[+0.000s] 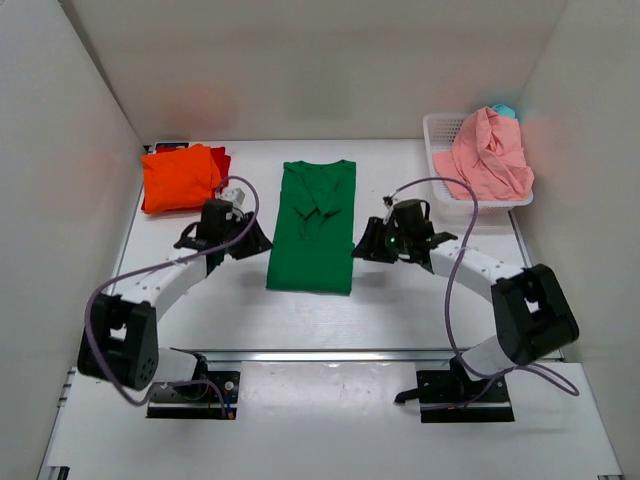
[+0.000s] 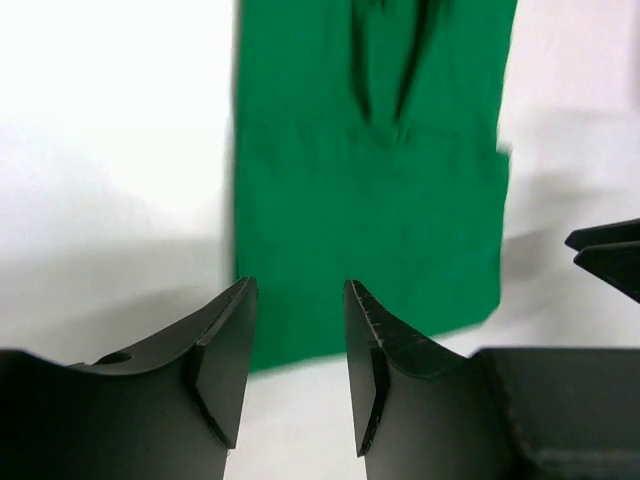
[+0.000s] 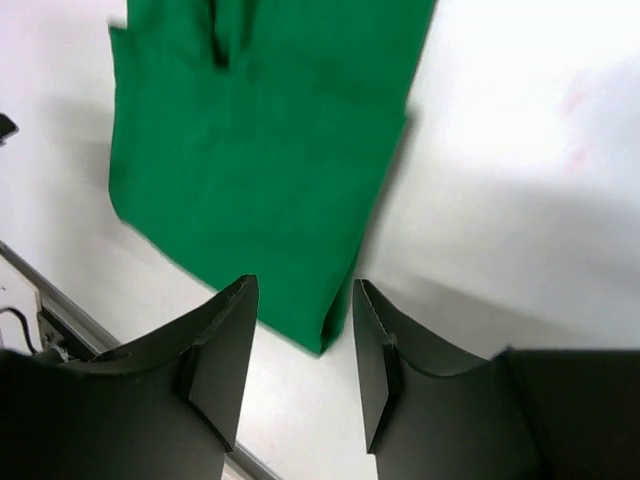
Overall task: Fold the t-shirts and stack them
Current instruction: Grab one side of the 2/3 rectangular tshirt with both arms
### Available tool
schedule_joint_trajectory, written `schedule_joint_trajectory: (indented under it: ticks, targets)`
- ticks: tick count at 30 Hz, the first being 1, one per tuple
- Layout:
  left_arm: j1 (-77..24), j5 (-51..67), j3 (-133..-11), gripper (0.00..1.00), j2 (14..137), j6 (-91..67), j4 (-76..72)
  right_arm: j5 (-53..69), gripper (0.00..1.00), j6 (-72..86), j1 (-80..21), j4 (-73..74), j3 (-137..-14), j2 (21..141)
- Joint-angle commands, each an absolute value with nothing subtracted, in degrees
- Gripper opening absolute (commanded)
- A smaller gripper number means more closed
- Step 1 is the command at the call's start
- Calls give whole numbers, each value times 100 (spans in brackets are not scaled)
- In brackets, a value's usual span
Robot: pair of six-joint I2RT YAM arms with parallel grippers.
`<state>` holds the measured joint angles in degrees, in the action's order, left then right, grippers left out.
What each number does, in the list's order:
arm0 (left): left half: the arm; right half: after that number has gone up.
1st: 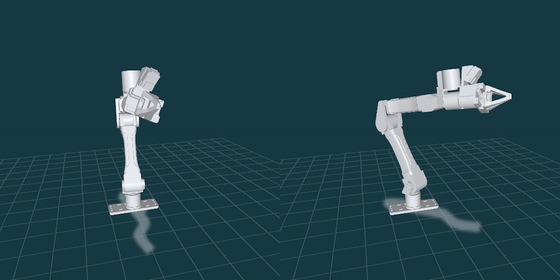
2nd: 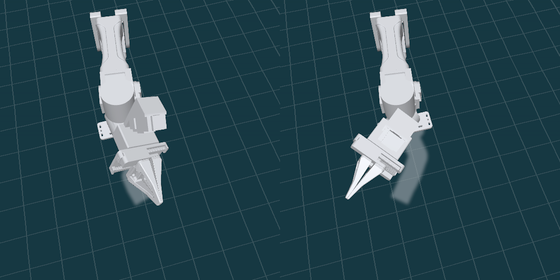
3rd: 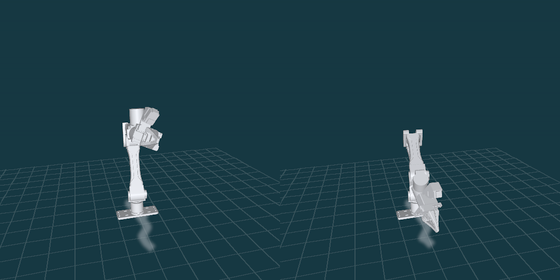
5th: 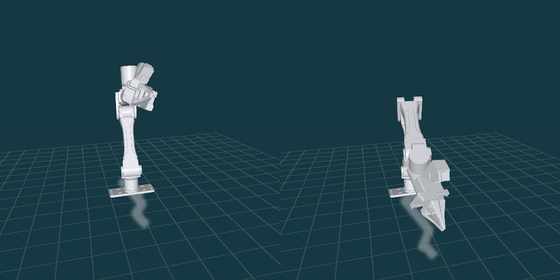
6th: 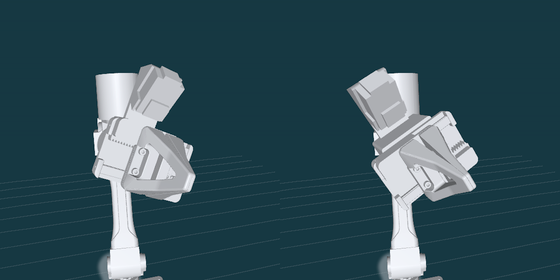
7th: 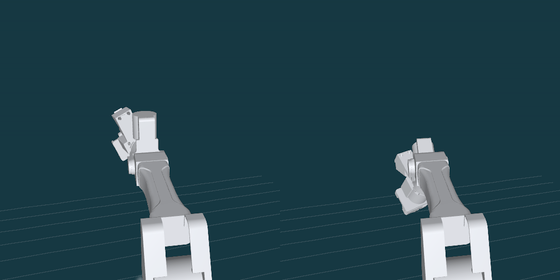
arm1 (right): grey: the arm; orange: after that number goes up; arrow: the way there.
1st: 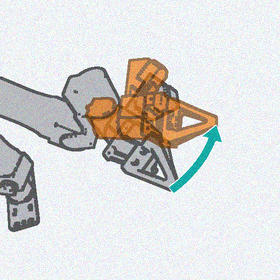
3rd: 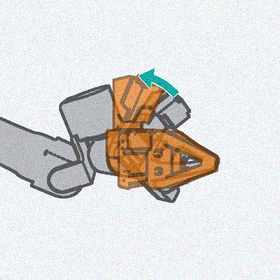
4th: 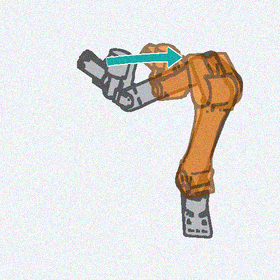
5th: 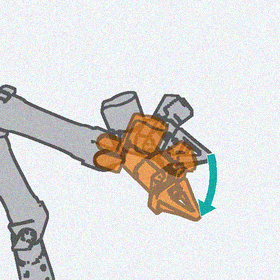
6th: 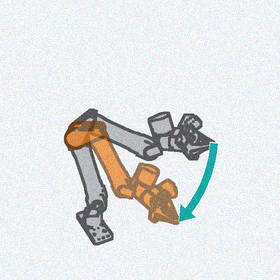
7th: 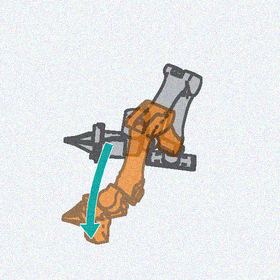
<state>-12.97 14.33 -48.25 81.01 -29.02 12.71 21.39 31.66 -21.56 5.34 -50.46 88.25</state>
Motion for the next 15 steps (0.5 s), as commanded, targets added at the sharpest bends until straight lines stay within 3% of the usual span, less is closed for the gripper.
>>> schedule_joint_trajectory:
  ticks: [1,7,15]
  targets:
    - [-1747,977,-3974,51,7367,-3119,1257,1461,41,3690,-2687,133,-4293,8157]
    - [-2601,-235,-2699,53,6453,-4006,748,616,43,4755,-3550,-526,-3060,7603]
    - [-2584,-439,-2224,55,6591,-4298,-182,764,46,5080,-3727,-1002,-3014,8217]
